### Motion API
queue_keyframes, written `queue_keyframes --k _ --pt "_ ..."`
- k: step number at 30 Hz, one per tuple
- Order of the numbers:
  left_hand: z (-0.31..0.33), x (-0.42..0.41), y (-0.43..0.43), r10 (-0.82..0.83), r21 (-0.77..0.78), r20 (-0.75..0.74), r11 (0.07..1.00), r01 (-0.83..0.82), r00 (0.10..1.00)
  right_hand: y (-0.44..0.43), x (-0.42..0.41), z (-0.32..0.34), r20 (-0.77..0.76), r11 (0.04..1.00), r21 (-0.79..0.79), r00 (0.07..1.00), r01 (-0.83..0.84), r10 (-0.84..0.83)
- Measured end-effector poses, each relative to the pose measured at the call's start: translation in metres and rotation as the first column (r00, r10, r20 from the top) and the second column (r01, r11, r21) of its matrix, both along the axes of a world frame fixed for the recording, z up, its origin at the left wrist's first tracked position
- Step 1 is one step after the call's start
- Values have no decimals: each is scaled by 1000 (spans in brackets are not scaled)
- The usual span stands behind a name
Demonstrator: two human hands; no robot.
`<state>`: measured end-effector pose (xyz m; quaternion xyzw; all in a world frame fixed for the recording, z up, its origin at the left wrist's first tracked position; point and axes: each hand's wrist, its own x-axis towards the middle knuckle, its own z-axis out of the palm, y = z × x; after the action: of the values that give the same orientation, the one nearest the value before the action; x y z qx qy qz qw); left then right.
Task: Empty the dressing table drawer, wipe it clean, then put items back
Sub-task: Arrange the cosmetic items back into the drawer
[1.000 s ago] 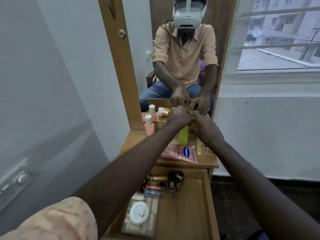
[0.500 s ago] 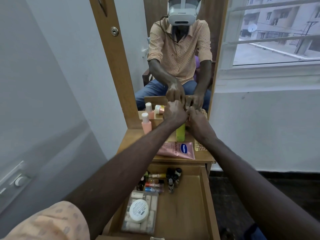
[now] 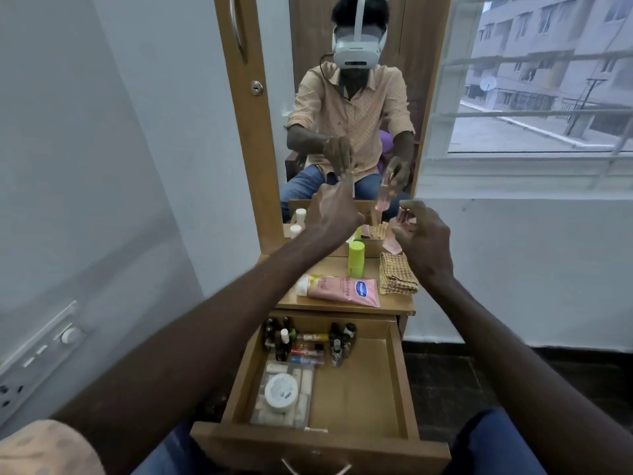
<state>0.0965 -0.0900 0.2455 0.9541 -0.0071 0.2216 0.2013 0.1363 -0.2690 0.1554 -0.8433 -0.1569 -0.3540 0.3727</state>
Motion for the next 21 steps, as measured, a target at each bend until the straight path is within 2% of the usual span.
queue_keyframes --k 4,10,15,21 --pt "-19 -49 0 -84 -55 -194 996 74 978 -13 -65 -20 -97 1000 26 995 -5 8" --pt "-110 -99 -20 -193 -120 -456 981 155 869 -15 -135 -86 -359 994 -47 930 -97 74" --pt "-147 -111 -23 -199 -91 -552 980 178 810 -10 -148 -109 -424 991 -60 902 -122 86" --pt "-156 -101 -29 -228 -66 -600 969 237 766 -4 -144 -130 -447 986 -72 889 -149 102"
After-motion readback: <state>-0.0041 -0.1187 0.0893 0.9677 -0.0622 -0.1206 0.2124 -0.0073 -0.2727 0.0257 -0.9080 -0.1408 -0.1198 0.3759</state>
